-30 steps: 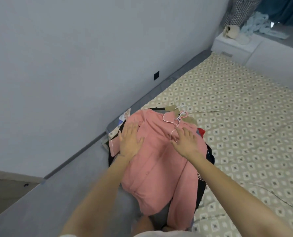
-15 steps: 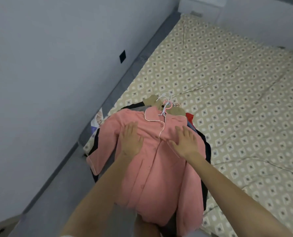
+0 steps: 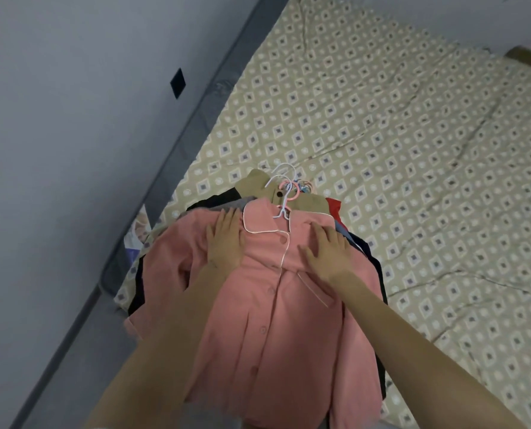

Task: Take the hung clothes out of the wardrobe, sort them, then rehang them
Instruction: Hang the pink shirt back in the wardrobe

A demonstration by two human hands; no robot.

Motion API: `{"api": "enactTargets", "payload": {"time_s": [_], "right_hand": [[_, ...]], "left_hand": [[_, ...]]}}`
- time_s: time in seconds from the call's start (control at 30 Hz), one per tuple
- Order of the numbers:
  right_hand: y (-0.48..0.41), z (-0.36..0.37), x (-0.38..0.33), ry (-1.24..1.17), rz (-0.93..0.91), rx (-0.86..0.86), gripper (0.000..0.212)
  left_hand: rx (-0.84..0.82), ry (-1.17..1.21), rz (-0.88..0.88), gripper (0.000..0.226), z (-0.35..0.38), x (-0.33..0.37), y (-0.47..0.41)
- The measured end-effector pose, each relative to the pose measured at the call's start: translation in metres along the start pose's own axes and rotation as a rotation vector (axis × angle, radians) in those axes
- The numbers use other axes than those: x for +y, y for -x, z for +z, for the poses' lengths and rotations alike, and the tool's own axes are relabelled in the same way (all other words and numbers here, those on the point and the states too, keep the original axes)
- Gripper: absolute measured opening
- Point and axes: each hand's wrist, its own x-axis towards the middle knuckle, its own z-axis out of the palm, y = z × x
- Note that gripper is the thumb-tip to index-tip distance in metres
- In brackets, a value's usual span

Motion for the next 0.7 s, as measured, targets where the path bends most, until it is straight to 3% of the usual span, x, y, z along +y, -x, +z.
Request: {"api": "enactTargets", "payload": {"time_s": [0.17,0.27,0.33,0.5,0.7], "right_hand": [[0.004,-0.002,-0.001,0.02,0.039,0.034,0.052],[0.012,-0.006,-0.002,0.039,0.056,-0.003,0.046],[0.018,-0.011,-0.002,0.041,0.055,-0.04,0.048],[0.037,-0.031,-0.01,-0.132,0.068,-0.052,0.045],[0.068,-0.062,-0.031,-0.188,-0.128,-0.001,0.038]], "left_hand": [[0.098,0.044,0.034,0.033,-0.007,0.0,-0.007],[0.081,0.01,0.129,0.018,-0.012,-0.009,-0.004],[0.052,0.12,0.183,0.017,-0.016,-0.017,0.003],[0.03,0.353,0.114,0.02,-0.046,-0.021,0.045],[0.116,0.501,-0.013,0.015,-0.081,-0.017,0.116]]}}
